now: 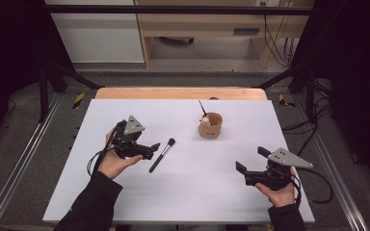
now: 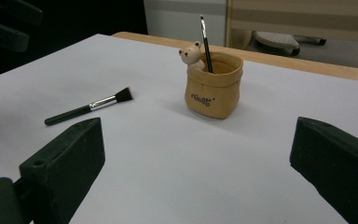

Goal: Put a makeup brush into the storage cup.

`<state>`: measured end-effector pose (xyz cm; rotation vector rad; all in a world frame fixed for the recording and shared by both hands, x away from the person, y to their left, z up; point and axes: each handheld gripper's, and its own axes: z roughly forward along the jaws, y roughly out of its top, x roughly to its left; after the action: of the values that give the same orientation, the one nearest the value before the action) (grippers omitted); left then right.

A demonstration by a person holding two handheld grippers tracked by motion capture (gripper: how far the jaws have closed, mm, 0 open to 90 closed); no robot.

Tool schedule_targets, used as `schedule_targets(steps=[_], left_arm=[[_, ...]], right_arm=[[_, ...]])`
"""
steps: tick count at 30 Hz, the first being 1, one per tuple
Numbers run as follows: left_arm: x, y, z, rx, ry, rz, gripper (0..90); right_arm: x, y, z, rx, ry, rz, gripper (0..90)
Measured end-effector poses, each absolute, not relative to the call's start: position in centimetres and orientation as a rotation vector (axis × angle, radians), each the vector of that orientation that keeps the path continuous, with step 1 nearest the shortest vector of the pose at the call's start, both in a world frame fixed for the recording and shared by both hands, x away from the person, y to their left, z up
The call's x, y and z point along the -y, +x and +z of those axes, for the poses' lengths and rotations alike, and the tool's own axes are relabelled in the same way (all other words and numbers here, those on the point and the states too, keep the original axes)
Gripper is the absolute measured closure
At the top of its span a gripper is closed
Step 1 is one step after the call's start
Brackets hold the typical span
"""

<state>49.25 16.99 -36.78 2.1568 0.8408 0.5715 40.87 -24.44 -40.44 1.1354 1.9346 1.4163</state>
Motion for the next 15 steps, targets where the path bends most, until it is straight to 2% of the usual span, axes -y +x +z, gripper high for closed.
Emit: schedule_targets(steps=[15], left_arm=[[-14.5,51.0,-38.9,-0.854,2.231,0.524,9.9]], right_arm=[[24.1,40.9,-40.6,-1.949,1.121,1.413,3.8]])
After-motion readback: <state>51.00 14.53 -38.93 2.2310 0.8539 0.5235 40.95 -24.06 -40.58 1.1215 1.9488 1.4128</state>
